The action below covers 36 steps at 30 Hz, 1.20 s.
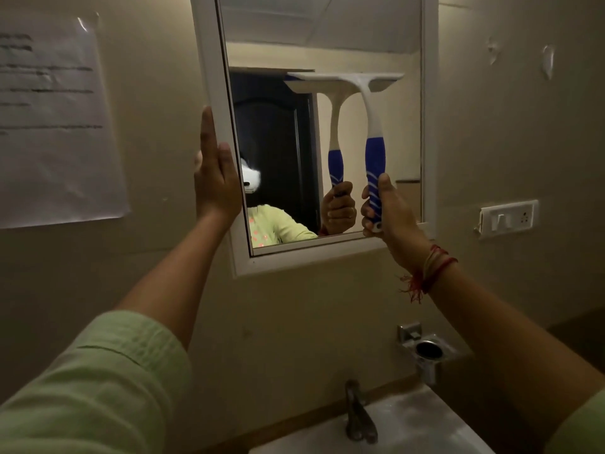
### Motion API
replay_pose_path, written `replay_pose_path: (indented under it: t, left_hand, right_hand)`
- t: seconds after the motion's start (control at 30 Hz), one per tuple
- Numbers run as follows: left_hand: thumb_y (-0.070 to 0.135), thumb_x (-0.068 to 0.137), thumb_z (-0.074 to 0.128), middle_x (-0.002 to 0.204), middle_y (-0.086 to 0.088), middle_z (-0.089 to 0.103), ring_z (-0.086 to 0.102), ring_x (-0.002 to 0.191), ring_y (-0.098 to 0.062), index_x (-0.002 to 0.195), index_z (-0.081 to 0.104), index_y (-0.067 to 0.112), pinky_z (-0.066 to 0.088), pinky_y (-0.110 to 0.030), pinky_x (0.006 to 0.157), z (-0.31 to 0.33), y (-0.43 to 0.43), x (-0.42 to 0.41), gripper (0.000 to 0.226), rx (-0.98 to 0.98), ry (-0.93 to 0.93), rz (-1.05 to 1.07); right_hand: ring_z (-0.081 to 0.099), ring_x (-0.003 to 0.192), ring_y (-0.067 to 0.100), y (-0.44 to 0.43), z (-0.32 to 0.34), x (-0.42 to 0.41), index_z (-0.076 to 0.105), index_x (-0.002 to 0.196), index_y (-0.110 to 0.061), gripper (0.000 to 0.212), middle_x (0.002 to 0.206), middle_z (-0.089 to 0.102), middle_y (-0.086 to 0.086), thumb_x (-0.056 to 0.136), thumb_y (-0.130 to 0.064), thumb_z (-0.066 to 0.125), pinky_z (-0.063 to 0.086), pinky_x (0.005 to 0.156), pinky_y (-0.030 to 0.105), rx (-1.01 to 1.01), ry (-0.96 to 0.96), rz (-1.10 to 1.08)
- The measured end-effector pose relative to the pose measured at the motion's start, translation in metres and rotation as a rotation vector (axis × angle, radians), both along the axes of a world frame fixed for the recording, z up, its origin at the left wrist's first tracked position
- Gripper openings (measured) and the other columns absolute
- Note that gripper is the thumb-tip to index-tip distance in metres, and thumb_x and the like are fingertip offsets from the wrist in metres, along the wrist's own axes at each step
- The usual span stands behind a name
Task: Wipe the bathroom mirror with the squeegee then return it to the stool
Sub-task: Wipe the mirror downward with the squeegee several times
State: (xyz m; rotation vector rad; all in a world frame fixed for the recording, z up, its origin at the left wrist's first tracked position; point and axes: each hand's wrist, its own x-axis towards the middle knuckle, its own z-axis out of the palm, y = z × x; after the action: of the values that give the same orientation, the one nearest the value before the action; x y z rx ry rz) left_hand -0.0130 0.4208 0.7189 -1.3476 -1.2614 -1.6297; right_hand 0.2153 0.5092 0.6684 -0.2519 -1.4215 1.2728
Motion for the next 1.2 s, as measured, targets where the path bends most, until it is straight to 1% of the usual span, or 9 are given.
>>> replay_pose_path:
  t: [0.07,0.17,0.33,0.67,0.9,1.0,1.07,1.13,1.2]
  left_hand:
    - [0.021,0.099,0.024,0.152,-0.01,0.022,0.027,0.101,0.03,0.145,0.015,0.012,0.02,0.01,0.079,-0.001,0.002,-0.001,0.047,0.006,0.003,0.004]
    - [0.02,0.099,0.024,0.152,-0.01,0.021,0.015,0.108,0.025,0.145,0.017,0.01,0.011,0.012,0.085,0.0,0.003,-0.001,0.047,0.021,-0.003,0.031]
    - [0.021,0.099,0.024,0.152,-0.011,0.022,0.017,0.111,0.02,0.144,0.018,0.008,0.012,0.01,0.087,0.001,0.003,0.0,0.048,0.031,-0.003,0.026]
    - [0.014,0.098,0.025,0.15,-0.021,0.02,0.027,0.093,0.038,0.142,0.015,-0.002,0.021,0.011,0.078,0.001,0.006,-0.001,0.048,0.048,0.035,-0.007]
    - [0.02,0.099,0.022,0.153,-0.012,0.017,0.043,0.117,0.007,0.145,0.013,0.006,0.035,-0.017,0.1,0.003,0.0,0.001,0.048,0.02,0.033,-0.007]
    - [0.021,0.099,0.022,0.154,-0.01,0.017,0.048,0.12,-0.028,0.145,0.013,0.008,0.041,-0.048,0.098,0.002,0.001,0.0,0.048,0.001,0.016,-0.006]
    - [0.021,0.099,0.021,0.154,-0.008,0.016,0.051,0.109,-0.045,0.145,0.012,0.01,0.046,-0.053,0.089,0.003,0.001,-0.001,0.048,-0.01,0.007,-0.006]
    - [0.021,0.099,0.022,0.154,-0.009,0.016,0.054,0.106,-0.039,0.145,0.012,0.01,0.048,-0.043,0.09,0.002,-0.001,0.0,0.048,-0.012,0.017,0.001]
    - [0.02,0.099,0.022,0.154,-0.011,0.017,0.05,0.111,-0.002,0.145,0.013,0.008,0.04,-0.014,0.091,0.002,-0.001,0.0,0.049,0.0,0.026,-0.003]
  right_hand:
    - [0.053,0.039,0.001,0.001,-0.009,0.0,0.051,0.085,-0.019,0.037,0.045,0.058,-0.011,0.098,-0.042,0.025,0.043,0.038,0.014,0.003,-0.02,-0.008]
    - [0.048,0.038,0.002,0.003,-0.023,0.002,0.051,0.082,-0.018,0.04,0.048,0.052,-0.008,0.097,-0.044,0.026,0.043,0.038,0.016,-0.014,-0.046,-0.049]
    - [0.047,0.042,0.002,0.003,-0.053,0.005,0.05,0.079,-0.018,0.04,0.061,0.046,0.0,0.098,-0.042,0.024,0.042,0.041,0.016,-0.004,-0.095,-0.08]
    - [0.048,0.042,0.005,0.001,-0.093,0.006,0.05,0.075,-0.018,0.044,0.057,0.048,-0.002,0.097,-0.042,0.022,0.043,0.042,0.019,-0.024,-0.158,-0.089]
    - [0.047,0.04,0.004,-0.002,-0.139,0.007,0.049,0.073,-0.017,0.047,0.047,0.052,-0.008,0.081,-0.06,0.03,0.043,0.043,0.022,-0.041,-0.199,-0.049]
    - [0.046,0.04,0.004,-0.004,-0.158,0.005,0.048,0.072,-0.016,0.07,0.046,0.051,-0.008,0.061,-0.085,0.04,0.042,0.041,0.021,-0.061,-0.187,-0.048]
    - [0.046,0.04,0.005,-0.006,-0.168,0.003,0.048,0.072,-0.015,0.079,0.046,0.05,-0.007,0.049,-0.091,0.045,0.042,0.041,0.021,-0.087,-0.177,-0.05]
    - [0.045,0.04,0.006,-0.009,-0.174,0.001,0.047,0.071,-0.014,0.082,0.047,0.048,-0.007,0.045,-0.092,0.046,0.041,0.041,0.021,-0.108,-0.168,-0.05]
    - [0.045,0.04,0.007,-0.012,-0.178,-0.001,0.048,0.07,-0.014,0.082,0.049,0.048,-0.006,0.046,-0.092,0.046,0.041,0.042,0.021,-0.125,-0.169,-0.048]
